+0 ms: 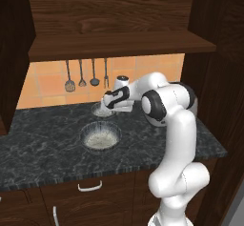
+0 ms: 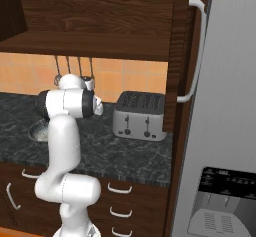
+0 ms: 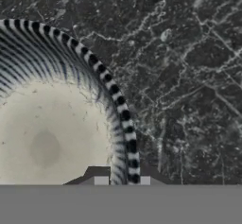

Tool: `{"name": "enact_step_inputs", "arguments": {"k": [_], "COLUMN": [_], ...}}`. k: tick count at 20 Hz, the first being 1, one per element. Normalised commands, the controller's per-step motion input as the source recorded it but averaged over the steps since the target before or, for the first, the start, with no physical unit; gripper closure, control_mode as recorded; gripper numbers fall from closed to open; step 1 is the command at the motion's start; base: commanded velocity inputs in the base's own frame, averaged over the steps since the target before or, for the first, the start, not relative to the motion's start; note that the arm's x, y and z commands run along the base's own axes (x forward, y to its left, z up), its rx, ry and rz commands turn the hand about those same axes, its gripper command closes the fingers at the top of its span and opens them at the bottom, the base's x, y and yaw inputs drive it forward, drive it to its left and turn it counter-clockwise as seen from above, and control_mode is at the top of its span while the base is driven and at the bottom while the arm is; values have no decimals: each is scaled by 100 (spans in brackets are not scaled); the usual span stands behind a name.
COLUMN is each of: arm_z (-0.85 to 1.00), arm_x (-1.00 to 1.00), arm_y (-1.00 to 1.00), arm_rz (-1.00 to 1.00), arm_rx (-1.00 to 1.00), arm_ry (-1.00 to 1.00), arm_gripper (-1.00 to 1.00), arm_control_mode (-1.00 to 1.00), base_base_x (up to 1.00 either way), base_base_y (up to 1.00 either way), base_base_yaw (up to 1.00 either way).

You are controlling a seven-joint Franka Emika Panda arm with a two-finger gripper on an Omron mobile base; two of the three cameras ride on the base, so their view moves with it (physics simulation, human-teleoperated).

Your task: Pick up the bowls on the counter and stack them on top of one another in the open cabinet. Place the smaller bowl on top of the larger bowl.

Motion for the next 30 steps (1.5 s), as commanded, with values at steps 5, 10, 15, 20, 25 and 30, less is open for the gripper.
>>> {"name": "enact_step_inputs", "arguments": {"k": [5, 10, 15, 20, 25, 30], "arm_z": [0, 27, 43, 41, 44, 17], "arm_x": [0, -4, -18, -71, -94, -84], "arm_y": [0, 0, -8, -2, -4, -3], "arm_rz": [-12, -16, -15, -3, 0, 0], "arm_rx": [1, 9, 13, 1, 4, 9], "arm_ry": [-1, -4, -1, 0, 0, 2], "arm_gripper": [100, 100, 100, 100, 100, 100], "arm_control_mode": [-100, -100, -100, -100, -100, -100], "base_base_x": [0, 0, 0, 0, 0, 0], "base_base_y": [0, 0, 0, 0, 0, 0], "base_base_yaw": [0, 0, 0, 0, 0, 0]}}
